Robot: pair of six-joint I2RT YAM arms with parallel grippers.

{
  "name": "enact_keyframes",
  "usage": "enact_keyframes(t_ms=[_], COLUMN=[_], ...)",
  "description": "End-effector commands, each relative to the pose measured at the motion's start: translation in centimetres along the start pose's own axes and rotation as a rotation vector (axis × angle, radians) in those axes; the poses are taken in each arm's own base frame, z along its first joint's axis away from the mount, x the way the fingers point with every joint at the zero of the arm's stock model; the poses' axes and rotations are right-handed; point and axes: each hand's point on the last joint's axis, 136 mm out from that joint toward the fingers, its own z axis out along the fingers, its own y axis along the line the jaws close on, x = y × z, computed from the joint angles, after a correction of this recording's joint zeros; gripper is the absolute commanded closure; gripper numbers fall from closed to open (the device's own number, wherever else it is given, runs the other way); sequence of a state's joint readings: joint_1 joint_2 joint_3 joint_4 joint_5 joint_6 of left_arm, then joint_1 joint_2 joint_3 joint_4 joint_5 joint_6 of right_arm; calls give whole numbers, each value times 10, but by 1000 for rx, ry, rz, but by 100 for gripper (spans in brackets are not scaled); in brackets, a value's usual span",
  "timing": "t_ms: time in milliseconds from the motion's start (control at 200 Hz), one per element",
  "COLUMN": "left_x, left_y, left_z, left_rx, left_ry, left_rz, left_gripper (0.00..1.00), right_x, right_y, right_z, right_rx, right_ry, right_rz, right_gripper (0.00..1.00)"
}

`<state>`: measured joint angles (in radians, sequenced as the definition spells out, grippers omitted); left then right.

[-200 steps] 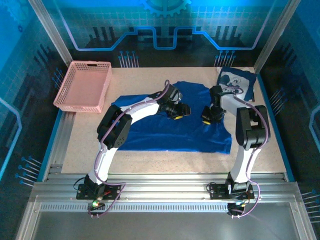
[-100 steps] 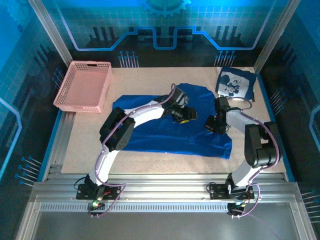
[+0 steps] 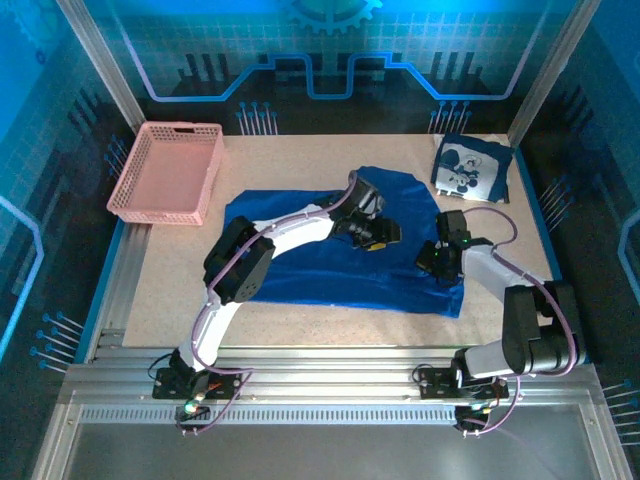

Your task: Fold and stack the t-shirts

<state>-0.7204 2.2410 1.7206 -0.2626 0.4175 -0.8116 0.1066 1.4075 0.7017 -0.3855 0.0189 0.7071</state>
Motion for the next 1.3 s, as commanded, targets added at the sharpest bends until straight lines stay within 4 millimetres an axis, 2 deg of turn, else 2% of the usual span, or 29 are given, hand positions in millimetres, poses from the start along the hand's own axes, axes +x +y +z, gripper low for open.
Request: enact_keyframes(t_ms=[0,375,680,835,1020,1296], left_x=[12,26,39,45,46,48], left_y=[-11,-21,-11,-1,10,11], left_z=[11,21,26,34,40,51], left_rx=[30,15,-153,-205,-258,-251], left_ry=[44,77,139,168,175,180], left_rz=[11,53,299,346,393,404], left_gripper=[49,49,49,53,53,54], right_x=[17,49,47,45,46,43], right_y=[-4,-27,-31,-31,-33,-33], right_z=[-2,-5,-5,-5,-5,-6], right_rx=[6,38,34,30,27,20], right_ry=[38,107,101,99,101,97], right_rz=[-3,-7,6,7,14,17], right_gripper=[100,100,100,100,100,100])
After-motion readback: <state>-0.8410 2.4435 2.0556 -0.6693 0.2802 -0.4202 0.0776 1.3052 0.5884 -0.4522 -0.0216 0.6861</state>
